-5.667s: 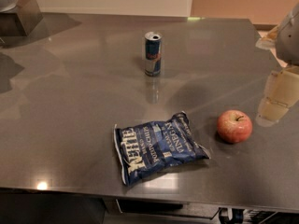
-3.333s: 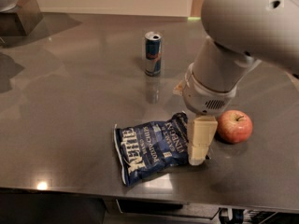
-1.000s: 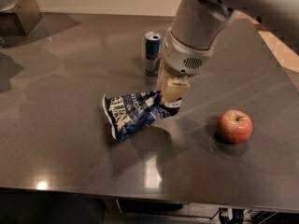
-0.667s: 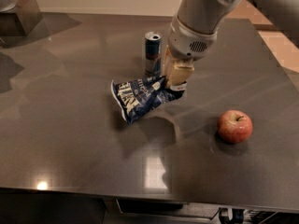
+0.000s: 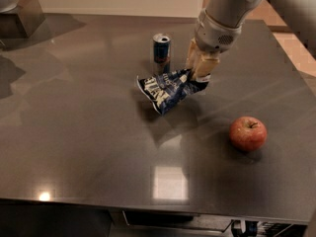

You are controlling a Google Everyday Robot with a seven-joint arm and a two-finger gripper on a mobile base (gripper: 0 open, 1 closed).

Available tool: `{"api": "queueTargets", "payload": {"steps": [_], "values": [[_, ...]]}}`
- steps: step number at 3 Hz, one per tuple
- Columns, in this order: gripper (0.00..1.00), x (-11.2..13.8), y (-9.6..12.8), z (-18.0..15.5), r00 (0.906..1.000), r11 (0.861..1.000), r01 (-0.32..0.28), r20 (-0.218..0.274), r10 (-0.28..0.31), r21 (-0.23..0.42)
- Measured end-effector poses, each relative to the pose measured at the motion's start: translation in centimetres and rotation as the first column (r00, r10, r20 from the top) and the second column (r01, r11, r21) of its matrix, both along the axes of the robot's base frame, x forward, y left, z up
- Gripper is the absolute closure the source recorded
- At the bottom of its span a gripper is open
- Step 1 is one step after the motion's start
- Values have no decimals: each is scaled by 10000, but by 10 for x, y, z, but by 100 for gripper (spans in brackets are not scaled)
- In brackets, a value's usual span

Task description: Move blue chip bag near redbull can

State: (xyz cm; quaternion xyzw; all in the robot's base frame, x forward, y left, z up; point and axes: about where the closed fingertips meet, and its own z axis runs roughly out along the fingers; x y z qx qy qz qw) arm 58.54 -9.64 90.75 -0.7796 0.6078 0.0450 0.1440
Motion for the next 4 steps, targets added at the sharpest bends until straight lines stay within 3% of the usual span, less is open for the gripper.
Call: {"api": "queueTargets", "payload": {"steps": [3, 4], "values": [[15, 44, -19, -28, 9975, 9989, -440, 554, 432, 146], [0, 50, -25, -33, 9964, 9996, -279, 799, 280, -25]]}}
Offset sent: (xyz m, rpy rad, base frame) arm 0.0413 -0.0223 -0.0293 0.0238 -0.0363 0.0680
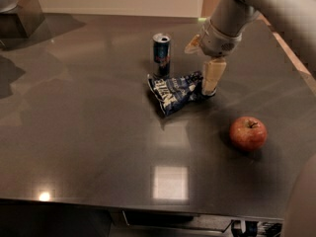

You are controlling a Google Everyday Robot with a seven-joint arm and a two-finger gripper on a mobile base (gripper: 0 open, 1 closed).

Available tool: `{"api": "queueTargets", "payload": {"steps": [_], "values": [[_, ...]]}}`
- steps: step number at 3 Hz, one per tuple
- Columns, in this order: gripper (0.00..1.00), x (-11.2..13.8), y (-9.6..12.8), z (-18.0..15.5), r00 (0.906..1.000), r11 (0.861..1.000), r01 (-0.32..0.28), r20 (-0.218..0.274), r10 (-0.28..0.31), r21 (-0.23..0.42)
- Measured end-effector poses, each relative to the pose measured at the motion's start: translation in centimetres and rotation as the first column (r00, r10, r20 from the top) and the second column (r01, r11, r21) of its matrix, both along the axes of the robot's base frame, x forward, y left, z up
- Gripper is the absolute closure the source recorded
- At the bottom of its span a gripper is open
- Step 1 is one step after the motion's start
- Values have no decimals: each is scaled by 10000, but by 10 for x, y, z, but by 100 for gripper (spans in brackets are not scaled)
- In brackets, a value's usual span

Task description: Move blue chip bag near redbull can

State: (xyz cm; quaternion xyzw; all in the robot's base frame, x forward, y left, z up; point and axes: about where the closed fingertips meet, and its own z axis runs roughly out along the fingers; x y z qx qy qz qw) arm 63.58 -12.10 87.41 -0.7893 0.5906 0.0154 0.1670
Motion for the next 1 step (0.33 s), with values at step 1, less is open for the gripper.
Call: {"api": "queueTargets", "payload": {"steps": [1], "values": [[0, 1, 0, -1, 10000, 10000, 15, 28, -15, -17]]}}
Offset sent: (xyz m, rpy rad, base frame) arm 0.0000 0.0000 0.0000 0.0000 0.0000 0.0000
